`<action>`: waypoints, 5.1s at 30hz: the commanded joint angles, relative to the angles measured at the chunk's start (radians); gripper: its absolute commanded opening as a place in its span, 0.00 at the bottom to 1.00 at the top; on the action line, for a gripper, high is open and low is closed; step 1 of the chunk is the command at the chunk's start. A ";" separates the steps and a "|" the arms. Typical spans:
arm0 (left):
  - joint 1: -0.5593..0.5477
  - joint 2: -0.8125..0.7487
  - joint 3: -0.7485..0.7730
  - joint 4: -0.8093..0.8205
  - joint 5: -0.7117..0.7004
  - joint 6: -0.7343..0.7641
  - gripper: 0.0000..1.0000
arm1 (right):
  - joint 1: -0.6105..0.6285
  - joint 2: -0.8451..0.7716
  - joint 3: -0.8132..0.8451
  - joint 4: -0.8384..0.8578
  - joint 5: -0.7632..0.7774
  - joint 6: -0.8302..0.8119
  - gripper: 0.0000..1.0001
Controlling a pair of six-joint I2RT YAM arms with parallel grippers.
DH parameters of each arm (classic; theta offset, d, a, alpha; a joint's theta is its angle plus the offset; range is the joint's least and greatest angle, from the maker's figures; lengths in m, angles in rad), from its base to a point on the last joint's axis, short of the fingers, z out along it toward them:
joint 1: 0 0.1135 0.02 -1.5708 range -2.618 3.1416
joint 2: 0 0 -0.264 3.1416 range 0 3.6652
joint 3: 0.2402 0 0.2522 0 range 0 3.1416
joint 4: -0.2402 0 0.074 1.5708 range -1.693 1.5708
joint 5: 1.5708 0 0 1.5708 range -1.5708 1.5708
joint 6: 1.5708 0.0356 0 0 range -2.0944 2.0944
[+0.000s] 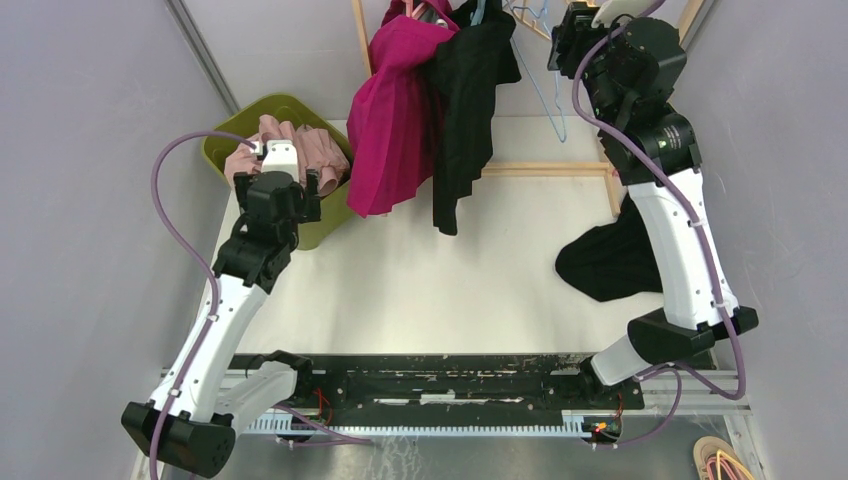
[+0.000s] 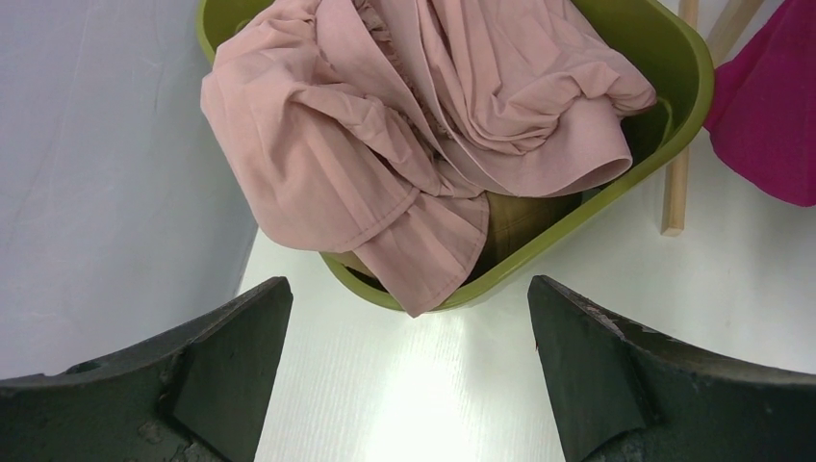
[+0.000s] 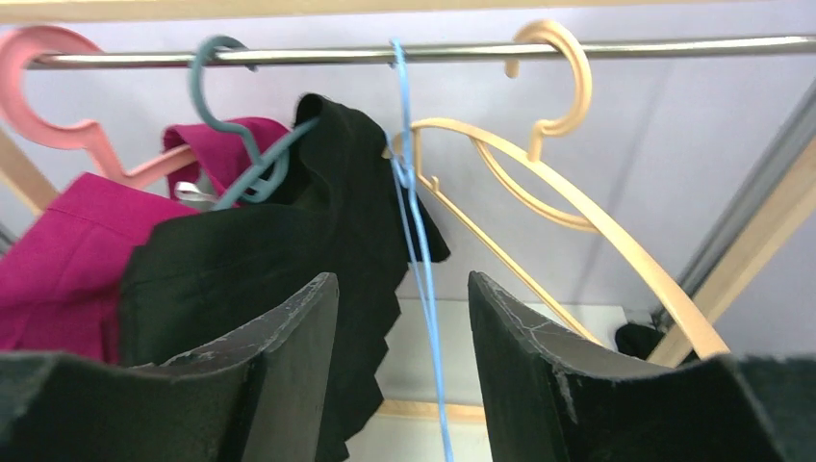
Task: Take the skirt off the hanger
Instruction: Place the hanger at the clothesline, then pick up the hanger from the clothesline.
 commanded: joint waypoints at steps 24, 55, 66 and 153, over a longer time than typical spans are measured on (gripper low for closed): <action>-0.013 -0.075 0.054 -0.039 0.028 -0.003 0.99 | 0.128 0.361 0.296 0.269 -0.059 0.196 0.42; -0.013 -0.132 0.023 -0.090 0.006 0.008 0.99 | 0.128 0.342 0.100 0.223 0.051 0.131 0.45; -0.013 -0.188 0.020 -0.136 -0.017 0.002 0.99 | 0.117 0.444 0.251 0.193 0.189 0.079 0.44; -0.013 -0.237 -0.029 -0.160 -0.079 -0.013 0.99 | 0.074 0.329 0.183 0.505 0.127 -0.198 0.01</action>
